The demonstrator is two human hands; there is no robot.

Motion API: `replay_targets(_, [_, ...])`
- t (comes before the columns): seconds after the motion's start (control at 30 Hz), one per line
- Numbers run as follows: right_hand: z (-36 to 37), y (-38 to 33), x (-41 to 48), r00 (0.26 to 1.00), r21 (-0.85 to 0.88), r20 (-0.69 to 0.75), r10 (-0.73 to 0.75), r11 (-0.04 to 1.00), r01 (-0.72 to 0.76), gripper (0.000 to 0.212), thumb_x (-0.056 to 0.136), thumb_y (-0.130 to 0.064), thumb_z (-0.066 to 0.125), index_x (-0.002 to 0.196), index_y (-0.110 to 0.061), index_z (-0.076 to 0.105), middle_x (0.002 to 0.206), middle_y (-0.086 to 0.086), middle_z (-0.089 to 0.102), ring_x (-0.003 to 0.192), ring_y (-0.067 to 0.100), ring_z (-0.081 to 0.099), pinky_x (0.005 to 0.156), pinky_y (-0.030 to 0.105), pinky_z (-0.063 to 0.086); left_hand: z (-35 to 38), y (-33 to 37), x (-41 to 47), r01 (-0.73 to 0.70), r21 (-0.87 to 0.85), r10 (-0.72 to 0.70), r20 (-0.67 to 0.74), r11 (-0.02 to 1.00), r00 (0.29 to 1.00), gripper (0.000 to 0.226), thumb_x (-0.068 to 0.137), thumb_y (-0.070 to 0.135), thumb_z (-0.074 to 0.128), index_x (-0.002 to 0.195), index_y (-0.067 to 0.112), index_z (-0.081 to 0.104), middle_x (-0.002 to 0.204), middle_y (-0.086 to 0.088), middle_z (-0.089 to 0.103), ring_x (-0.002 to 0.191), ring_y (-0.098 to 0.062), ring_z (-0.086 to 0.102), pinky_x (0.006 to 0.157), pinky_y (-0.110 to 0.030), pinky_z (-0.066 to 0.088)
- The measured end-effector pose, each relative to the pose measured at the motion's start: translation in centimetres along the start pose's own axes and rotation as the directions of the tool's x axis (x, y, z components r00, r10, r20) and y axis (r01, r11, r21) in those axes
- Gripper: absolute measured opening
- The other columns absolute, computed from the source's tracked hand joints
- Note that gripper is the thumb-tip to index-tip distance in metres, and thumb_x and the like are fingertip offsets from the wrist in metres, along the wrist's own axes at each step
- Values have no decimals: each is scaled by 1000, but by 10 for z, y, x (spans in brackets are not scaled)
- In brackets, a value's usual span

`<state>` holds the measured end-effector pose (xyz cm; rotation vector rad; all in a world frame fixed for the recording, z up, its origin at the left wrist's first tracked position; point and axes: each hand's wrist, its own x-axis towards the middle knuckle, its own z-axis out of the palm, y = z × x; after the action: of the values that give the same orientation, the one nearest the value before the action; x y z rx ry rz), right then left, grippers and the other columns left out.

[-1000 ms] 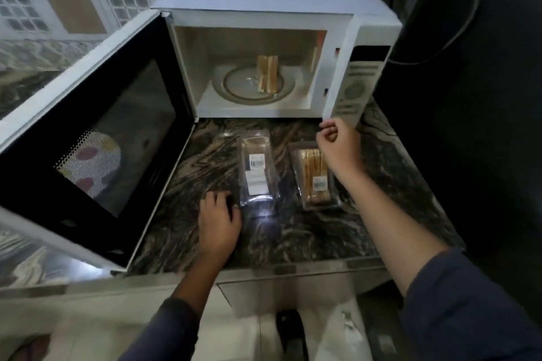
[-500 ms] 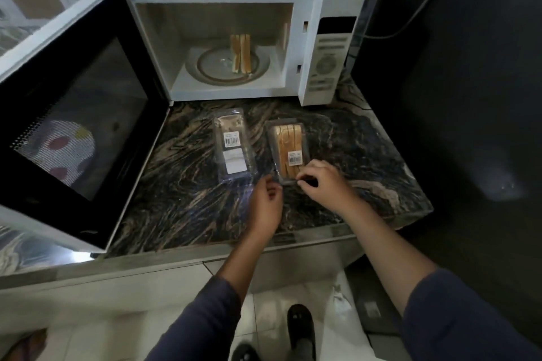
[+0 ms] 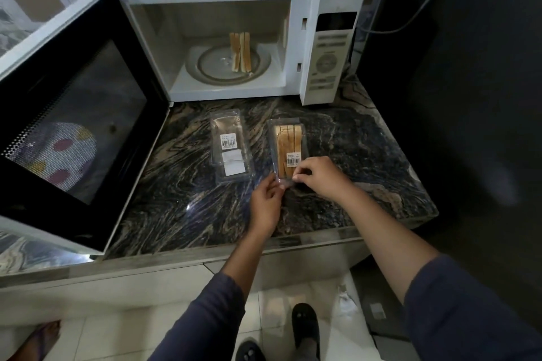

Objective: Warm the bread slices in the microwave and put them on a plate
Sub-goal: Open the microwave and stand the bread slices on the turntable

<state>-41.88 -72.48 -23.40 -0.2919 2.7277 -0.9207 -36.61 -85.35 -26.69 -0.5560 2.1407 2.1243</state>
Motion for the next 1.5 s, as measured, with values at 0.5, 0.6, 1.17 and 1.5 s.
replay_targets(0.5, [-43, -27, 12, 998, 147, 26, -51, 988, 46, 6, 86, -16, 64, 80, -17, 67, 87, -3, 63, 86, 11, 56, 77, 24, 38, 11, 7, 8, 155, -21, -156, -156, 988, 975, 30, 87, 13, 62, 116, 7, 61, 107, -12, 69, 99, -28, 65, 93, -45, 51])
replay_targets(0.6, [-62, -38, 17, 993, 127, -31, -114, 985, 117, 5, 86, -15, 63, 82, -15, 67, 85, -1, 62, 84, 13, 57, 75, 24, 39, 8, 17, -4, 73, 127, -54, -146, 989, 988, 32, 89, 9, 57, 121, 6, 55, 116, -12, 63, 103, -23, 60, 93, -35, 50])
replay_targets(1.17, [-71, -40, 44, 766, 272, -637, -86, 904, 328, 18, 88, -14, 61, 104, -9, 65, 104, 5, 60, 89, 6, 56, 79, 7, 42, 10, 126, 73, -499, 357, 448, 221, 789, 866, 50, 99, 41, 31, 140, 13, 37, 146, -6, 38, 136, -18, 34, 114, -43, 28])
replay_targets(1.5, [22, -25, 31, 867, 577, -395, 302, 816, -21, 63, 78, -23, 72, 130, -5, 40, 128, 14, 49, 114, 24, 52, 95, 35, 45, 9, 126, 85, -481, 316, 437, 204, 818, 876, 51, 97, 46, 33, 126, 12, 56, 138, -6, 50, 129, -20, 43, 110, -46, 34])
